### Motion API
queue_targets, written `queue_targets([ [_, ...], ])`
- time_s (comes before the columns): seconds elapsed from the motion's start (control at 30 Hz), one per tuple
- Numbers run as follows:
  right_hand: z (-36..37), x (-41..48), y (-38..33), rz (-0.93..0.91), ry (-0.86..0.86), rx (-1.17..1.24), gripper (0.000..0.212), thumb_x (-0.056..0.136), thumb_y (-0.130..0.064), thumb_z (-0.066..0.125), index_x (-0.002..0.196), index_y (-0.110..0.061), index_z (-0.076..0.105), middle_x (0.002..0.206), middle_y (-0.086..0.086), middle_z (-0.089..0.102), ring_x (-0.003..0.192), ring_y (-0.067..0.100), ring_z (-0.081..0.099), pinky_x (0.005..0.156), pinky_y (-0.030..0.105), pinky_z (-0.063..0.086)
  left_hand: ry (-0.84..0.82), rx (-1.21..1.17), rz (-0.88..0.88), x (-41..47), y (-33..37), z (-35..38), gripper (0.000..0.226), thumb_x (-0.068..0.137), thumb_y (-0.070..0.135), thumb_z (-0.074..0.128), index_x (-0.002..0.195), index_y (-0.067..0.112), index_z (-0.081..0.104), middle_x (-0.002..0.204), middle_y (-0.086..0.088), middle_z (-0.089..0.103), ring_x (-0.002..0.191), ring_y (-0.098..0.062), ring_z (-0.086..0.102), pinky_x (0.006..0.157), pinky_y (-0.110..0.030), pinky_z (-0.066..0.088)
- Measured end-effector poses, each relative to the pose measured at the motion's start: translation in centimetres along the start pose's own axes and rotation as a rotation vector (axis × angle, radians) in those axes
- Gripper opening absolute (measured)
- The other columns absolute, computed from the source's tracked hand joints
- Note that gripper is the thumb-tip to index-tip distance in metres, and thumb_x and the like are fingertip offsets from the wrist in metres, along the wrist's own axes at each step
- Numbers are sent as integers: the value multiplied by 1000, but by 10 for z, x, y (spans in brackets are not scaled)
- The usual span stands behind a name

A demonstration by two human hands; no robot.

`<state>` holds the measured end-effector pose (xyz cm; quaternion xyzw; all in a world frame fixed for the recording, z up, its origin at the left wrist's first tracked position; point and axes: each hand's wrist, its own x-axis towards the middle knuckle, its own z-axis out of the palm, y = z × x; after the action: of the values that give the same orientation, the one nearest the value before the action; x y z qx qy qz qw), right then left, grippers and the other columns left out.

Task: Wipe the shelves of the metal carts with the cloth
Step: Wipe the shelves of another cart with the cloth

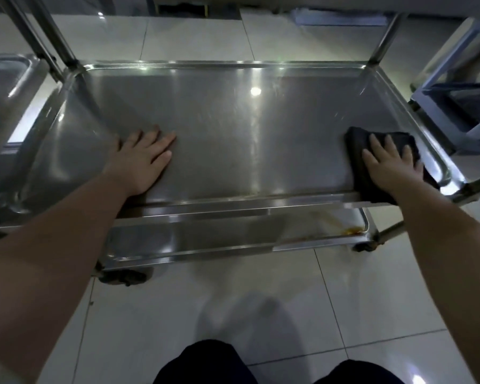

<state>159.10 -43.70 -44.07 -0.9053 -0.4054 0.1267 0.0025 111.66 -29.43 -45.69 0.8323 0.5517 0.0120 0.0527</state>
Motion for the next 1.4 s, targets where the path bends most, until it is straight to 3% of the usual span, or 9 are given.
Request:
queue_targets([
  [0.1,12,-21,-50,17,16,13,59,97,-62,14,152,-48,-2,164,-11,-7,150,33,-8,116,60,-6,-5,15,-21,0,2,-1,50,102,49,19,152,48,10,164,7,9,149,-27,9,117,-57,7],
  [0.3,67,-129,-227,-475,0,-65,60,98,-63,11,153,-44,-4,163,-9,-13,148,36,-16,110,61,-16,-7,-11,-35,0,2,0,49,103,49,18,151,50,8,164,9,6,150,-26,7,118,-55,5],
  [0.4,61,-124,-217,-594,-39,-47,58,98,-64,14,152,-49,-2,163,-13,-11,149,30,-13,113,56,-15,0,8,-30,0,1,1,50,102,51,17,151,50,8,164,9,7,149,-25,8,118,-54,6],
  [0.5,40,-75,-136,-479,41,-82,58,99,-60,21,153,-47,2,164,-11,-5,150,29,-2,118,56,-1,12,8,-25,0,0,2,50,102,52,17,151,49,10,164,9,10,149,-25,11,118,-54,8],
  [0.6,12,-35,-44,-163,4,-33,58,99,-60,21,152,-48,1,164,-11,-5,150,29,-3,119,55,3,29,15,-12,0,2,2,51,102,50,20,152,46,13,163,6,13,148,-27,13,117,-56,10],
  [0.73,13,-34,-48,28,-5,11,58,98,-61,12,152,-48,-5,164,-10,-9,149,33,-9,116,61,-4,36,20,-12,-2,5,2,51,103,48,21,153,44,15,163,5,13,148,-29,13,116,-57,10],
  [0.93,65,-124,-244,-470,20,-59,59,99,-59,11,153,-42,-3,163,-8,-12,148,38,-15,110,63,-14,6,21,-22,0,2,0,51,103,48,18,153,46,9,164,7,9,148,-28,10,117,-57,7],
  [1.07,69,-135,-269,-624,-48,-52,57,99,-62,11,152,-47,-1,163,-13,-10,149,31,-15,111,60,-18,13,33,-10,-2,0,0,52,103,47,17,154,43,8,164,7,9,148,-28,11,117,-57,8],
  [1.4,3,11,-54,39,22,56,58,98,-62,14,153,-47,3,164,-13,-4,150,30,-7,116,61,-4,25,16,-29,-1,13,4,51,102,51,17,152,49,9,164,9,9,149,-26,9,118,-57,3],
])
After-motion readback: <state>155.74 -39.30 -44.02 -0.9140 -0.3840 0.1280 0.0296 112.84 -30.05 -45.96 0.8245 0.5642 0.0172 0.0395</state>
